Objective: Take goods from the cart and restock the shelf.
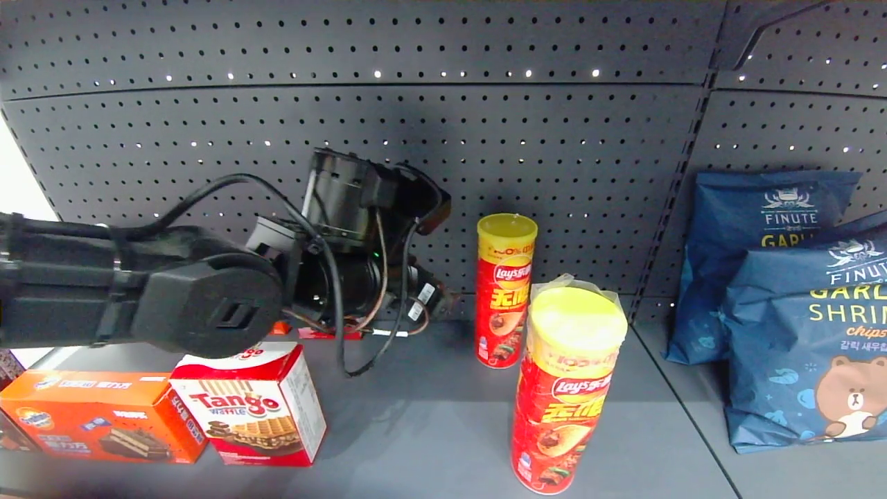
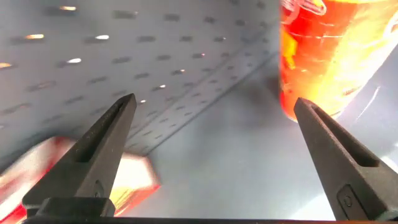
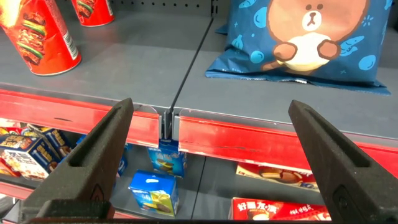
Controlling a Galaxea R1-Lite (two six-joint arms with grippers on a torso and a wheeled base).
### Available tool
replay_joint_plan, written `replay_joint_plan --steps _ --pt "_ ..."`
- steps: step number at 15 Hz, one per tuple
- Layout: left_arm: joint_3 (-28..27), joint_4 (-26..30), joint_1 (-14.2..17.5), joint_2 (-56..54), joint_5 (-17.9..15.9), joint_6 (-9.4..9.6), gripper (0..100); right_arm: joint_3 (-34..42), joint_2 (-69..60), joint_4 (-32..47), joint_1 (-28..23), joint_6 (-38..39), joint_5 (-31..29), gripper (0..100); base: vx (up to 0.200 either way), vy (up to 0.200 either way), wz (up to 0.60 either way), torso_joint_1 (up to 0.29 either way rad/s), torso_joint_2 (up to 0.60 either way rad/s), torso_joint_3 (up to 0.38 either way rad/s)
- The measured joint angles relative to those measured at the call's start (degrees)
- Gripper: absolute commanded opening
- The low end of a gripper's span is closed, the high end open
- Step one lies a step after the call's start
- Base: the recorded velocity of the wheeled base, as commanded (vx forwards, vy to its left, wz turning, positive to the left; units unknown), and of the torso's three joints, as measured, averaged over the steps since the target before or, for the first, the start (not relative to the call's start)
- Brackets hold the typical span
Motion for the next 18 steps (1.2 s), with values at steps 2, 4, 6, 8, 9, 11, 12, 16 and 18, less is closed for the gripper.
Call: replay_joint_plan --steps 2,4,6,8,9,11,12,16,18 --pt "3.6 -0.1 0.1 -5.0 0.5 -0.18 100 0.0 0.0 0.0 0.0 0.0 0.0 100 0.000 0.000 0.00 0.000 0.00 0.000" --pt "6.8 -0.4 0.2 -9.5 0.6 -0.24 100 0.0 0.0 0.0 0.0 0.0 0.0 100 0.000 0.000 0.00 0.000 0.00 0.000" --pt "10.1 -1.8 0.2 -13.5 -1.3 -0.22 100 0.0 0.0 0.0 0.0 0.0 0.0 100 0.000 0.000 0.00 0.000 0.00 0.000" --pt "12.8 -3.7 0.2 -16.6 -4.1 0.09 100 0.0 0.0 0.0 0.0 0.0 0.1 100 0.000 0.000 0.00 0.000 0.00 0.000" --pt "13.8 -4.1 0.2 -17.6 -4.4 0.22 100 0.0 0.0 0.0 0.1 0.0 0.1 100 0.000 0.000 0.00 0.000 0.00 0.000" --pt "15.5 -4.2 0.3 -19.3 -4.5 0.20 100 0.0 0.4 0.1 0.4 0.0 0.1 100 0.000 0.000 0.00 0.000 0.00 0.000" --pt "16.1 -4.2 0.5 -19.9 -4.6 0.20 100 0.0 0.5 0.1 0.8 -0.1 0.1 100 0.000 0.000 0.00 0.000 0.00 0.000" --pt "15.8 -6.3 2.5 -20.7 -4.9 0.13 100 -5.3 3.5 -0.3 1.5 0.7 -1.3 100 0.000 0.000 0.00 0.000 0.00 0.000" --pt "15.6 -7.5 2.8 -20.4 -4.9 0.15 100 -13.3 10.0 -0.1 2.1 -0.4 0.0 100 0.000 0.000 0.00 0.000 0.00 0.000"
